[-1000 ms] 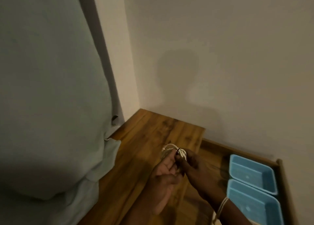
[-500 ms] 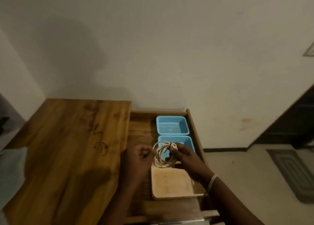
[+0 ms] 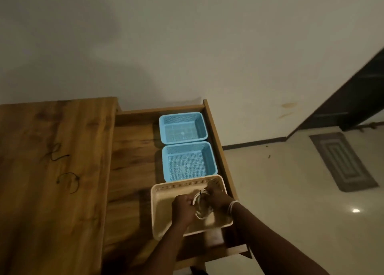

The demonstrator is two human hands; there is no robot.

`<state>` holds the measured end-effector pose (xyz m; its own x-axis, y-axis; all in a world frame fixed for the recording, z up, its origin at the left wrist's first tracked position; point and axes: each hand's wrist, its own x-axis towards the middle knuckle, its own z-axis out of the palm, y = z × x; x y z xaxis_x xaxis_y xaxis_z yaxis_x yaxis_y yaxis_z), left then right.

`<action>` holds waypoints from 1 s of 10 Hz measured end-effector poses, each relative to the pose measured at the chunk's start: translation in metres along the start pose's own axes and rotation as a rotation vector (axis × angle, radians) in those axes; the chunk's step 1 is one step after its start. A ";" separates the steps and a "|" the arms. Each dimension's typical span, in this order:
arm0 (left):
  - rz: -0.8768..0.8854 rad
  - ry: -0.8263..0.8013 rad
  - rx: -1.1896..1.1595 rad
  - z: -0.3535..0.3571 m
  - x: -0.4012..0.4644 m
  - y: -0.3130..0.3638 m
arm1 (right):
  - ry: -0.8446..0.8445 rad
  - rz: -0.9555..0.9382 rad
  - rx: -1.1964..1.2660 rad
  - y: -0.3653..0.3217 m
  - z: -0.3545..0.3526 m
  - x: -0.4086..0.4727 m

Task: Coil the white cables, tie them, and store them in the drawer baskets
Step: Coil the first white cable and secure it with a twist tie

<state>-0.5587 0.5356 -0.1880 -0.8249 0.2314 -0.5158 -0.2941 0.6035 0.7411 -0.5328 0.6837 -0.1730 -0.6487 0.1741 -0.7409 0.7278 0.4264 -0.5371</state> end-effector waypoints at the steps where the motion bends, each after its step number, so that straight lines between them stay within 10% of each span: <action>1: -0.125 0.060 -0.060 0.020 0.014 -0.003 | 0.134 -0.118 -0.457 0.008 0.017 0.028; 2: -0.184 0.098 -0.076 0.029 0.026 0.003 | 0.060 -0.153 -0.451 0.007 0.022 0.039; 4: -0.225 0.243 -0.186 0.040 0.040 0.017 | 0.503 -0.113 0.344 -0.002 0.033 0.025; 8: -0.282 0.363 -0.288 0.055 0.051 0.023 | 0.517 -0.195 -0.634 0.015 0.032 0.030; 10: -0.233 0.371 -0.283 0.060 0.055 0.018 | 0.379 -0.236 -0.704 0.013 0.017 0.040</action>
<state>-0.5802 0.6046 -0.2285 -0.8225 -0.2018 -0.5318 -0.5670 0.3650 0.7384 -0.5454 0.6810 -0.2171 -0.8892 0.2436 -0.3873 0.3357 0.9225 -0.1905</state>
